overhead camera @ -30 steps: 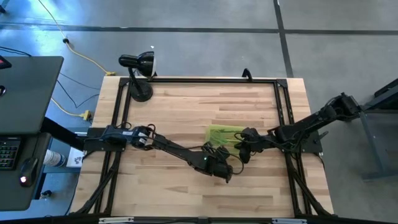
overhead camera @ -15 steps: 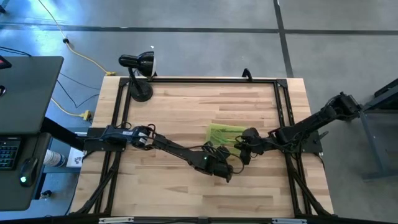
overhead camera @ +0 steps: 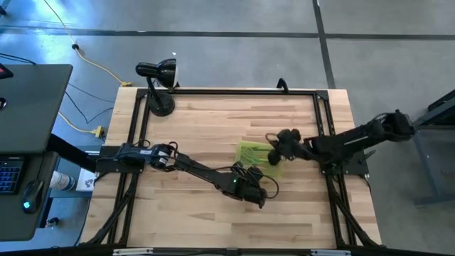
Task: Pick & place school supplies into a supply box
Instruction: Close the yellow supply box
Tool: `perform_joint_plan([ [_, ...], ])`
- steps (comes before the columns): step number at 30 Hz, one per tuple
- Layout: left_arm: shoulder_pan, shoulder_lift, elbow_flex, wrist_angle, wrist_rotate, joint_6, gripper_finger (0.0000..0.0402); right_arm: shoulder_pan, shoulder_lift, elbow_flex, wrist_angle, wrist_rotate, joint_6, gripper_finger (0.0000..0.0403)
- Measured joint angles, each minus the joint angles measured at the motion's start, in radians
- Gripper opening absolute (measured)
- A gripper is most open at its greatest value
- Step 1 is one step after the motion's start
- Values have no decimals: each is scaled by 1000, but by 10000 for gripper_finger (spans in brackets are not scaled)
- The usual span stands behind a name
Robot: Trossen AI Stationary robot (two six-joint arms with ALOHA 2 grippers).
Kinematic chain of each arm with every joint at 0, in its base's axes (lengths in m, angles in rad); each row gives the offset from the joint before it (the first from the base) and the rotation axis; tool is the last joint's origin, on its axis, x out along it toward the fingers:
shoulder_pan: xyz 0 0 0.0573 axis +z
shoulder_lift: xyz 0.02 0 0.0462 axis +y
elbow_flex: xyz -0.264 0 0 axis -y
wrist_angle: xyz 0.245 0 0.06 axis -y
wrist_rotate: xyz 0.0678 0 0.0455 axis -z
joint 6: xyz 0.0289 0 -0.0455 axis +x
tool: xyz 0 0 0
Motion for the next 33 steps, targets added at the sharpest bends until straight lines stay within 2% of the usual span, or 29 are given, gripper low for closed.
perform_joint_plan([
  [8,7,0,0,8,-13,0,10,-204,0,0,14,-194,-81,0],
  [14,39,0,0,9,14,-1,10,-238,-1,0,-3,-341,-106,0],
  [33,71,-1,-2,60,12,-3,10,-232,-2,2,-33,-418,-81,0],
])
